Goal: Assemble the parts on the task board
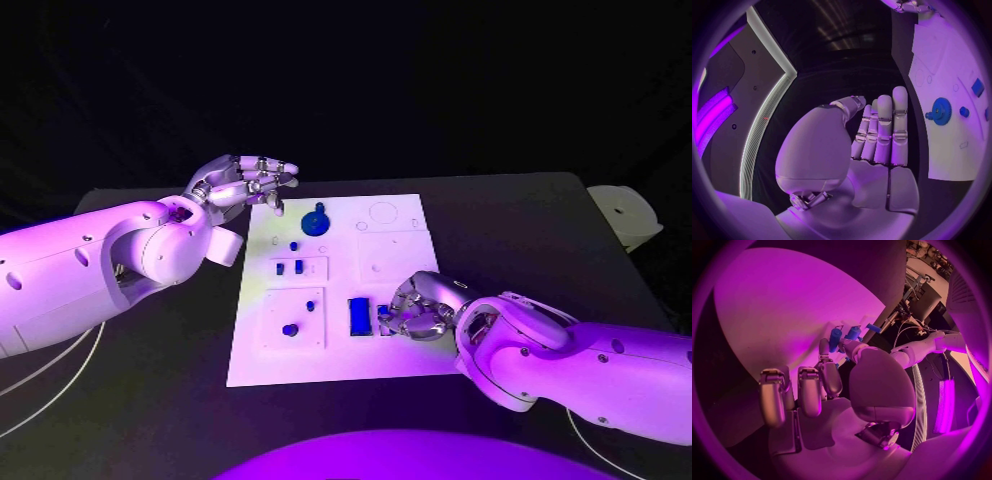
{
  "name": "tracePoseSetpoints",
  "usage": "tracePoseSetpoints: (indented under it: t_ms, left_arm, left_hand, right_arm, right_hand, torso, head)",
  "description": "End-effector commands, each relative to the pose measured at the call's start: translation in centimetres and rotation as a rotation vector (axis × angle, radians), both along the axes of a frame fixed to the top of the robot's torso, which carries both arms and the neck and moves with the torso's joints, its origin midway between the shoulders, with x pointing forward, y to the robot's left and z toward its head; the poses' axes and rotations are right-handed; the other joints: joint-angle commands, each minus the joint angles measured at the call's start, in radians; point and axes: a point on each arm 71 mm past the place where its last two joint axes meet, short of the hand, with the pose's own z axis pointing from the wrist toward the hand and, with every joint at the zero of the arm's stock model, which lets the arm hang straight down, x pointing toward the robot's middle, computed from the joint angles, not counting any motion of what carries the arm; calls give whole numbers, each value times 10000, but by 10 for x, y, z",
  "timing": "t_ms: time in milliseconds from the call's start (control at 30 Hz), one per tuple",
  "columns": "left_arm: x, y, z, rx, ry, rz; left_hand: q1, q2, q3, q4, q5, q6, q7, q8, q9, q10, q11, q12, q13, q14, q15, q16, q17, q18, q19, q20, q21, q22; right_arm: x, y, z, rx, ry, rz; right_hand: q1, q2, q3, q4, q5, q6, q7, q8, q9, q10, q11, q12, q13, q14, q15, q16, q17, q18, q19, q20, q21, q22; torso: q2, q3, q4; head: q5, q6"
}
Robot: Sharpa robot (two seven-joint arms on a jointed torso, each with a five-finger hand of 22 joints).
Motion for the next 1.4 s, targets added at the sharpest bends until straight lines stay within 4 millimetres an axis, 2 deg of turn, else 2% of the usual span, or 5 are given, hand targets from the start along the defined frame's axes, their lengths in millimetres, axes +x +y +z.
tracePoseSetpoints:
  t_ms: [33,367,567,867,1400]
  left_arm:
    - [-1,-3,1,-111,7,-212]
    - [-1,-2,1,-104,20,-212]
    - [-1,-2,1,-101,16,-200]
    - [-1,-2,1,-89,24,-179]
    - [0,-1,1,-73,28,-144]
  left_hand:
    - [-90,25,52,10,24,-69,2,15,-17,-36,0,51,3,-62,-27,-29,-9,67,-88,16,-32,-5]
    - [-99,27,53,14,24,-70,3,16,-17,-38,1,54,3,-63,-25,-28,-10,66,-89,17,-33,-5]
    - [-110,33,55,20,25,-70,4,17,-17,-41,2,57,2,-64,-23,-27,-12,66,-90,19,-34,-6]
    - [-133,48,61,35,27,-70,6,20,-18,-46,5,63,1,-65,-20,-25,-15,65,-91,22,-38,-7]
    - [-149,56,63,45,28,-71,7,21,-18,-50,6,67,0,-66,-17,-23,-17,64,-93,24,-40,-9]
  right_arm:
    - [-1,0,-4,-83,290,55]
    - [0,1,-4,-102,292,79]
    - [1,1,-4,-114,245,82]
    - [-1,2,-2,-63,144,233]
    - [-7,-4,3,-102,-186,275]
  right_hand:
    - [-156,29,-126,93,-110,51,40,-37,-12,82,4,62,703,936,-49,37,1781,-137,1036,-99,45,2620]
    - [-453,34,-499,406,-319,104,33,-30,-8,102,-3,106,742,935,-56,35,1776,-134,1032,-106,31,2616]
    - [-775,-22,-1060,709,-169,118,29,-43,-9,91,-3,76,738,932,-56,32,1769,-128,1025,-109,4,2609]
    - [-1123,-16,-1594,736,-64,128,9,-54,-9,99,-17,92,760,935,-68,36,1782,-128,1024,-118,1,2608]
    - [-1107,142,-1692,706,113,136,-7,-55,-8,108,-32,103,772,936,-79,38,1787,-132,1029,-125,21,2613]
  torso:
    - [-1,-5,-5]
    - [-3,-7,4]
    - [-8,-7,-1]
    - [-12,-3,0]
    - [-6,1,2]
  head:
    - [-2,-12]
    - [11,-36]
    - [2,-42]
    - [-4,-59]
    - [27,-69]
